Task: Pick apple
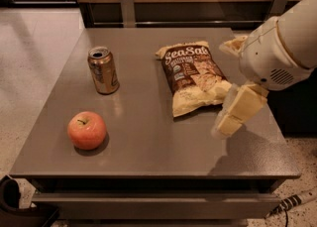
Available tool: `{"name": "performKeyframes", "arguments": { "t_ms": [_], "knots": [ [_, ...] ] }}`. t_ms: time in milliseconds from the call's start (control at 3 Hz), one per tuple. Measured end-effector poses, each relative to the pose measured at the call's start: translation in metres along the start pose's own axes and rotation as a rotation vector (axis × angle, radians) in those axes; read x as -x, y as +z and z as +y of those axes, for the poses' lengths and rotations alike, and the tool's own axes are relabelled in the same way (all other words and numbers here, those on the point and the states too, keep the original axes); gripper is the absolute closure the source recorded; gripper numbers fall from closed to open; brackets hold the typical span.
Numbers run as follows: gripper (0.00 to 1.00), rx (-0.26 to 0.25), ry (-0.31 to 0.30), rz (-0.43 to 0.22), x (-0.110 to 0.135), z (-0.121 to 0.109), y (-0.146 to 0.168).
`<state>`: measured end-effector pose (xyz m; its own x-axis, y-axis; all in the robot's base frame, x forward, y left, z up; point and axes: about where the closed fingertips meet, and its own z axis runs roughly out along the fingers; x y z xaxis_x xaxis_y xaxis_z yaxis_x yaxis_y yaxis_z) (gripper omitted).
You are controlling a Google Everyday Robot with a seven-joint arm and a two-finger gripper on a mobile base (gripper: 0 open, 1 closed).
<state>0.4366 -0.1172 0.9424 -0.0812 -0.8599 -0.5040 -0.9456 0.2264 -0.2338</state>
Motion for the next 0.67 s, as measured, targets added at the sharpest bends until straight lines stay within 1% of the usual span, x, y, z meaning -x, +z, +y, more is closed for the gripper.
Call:
{"name": "performKeyframes", "arguments": {
  "t_ms": [333, 667],
  "knots": [
    [0.00, 0.044, 0.017, -0.175, 0.032, 0.021, 0.035],
    [0.00, 0.070, 0.056, -0.318, 0.065, 0.037, 0.054]
  ]
}}
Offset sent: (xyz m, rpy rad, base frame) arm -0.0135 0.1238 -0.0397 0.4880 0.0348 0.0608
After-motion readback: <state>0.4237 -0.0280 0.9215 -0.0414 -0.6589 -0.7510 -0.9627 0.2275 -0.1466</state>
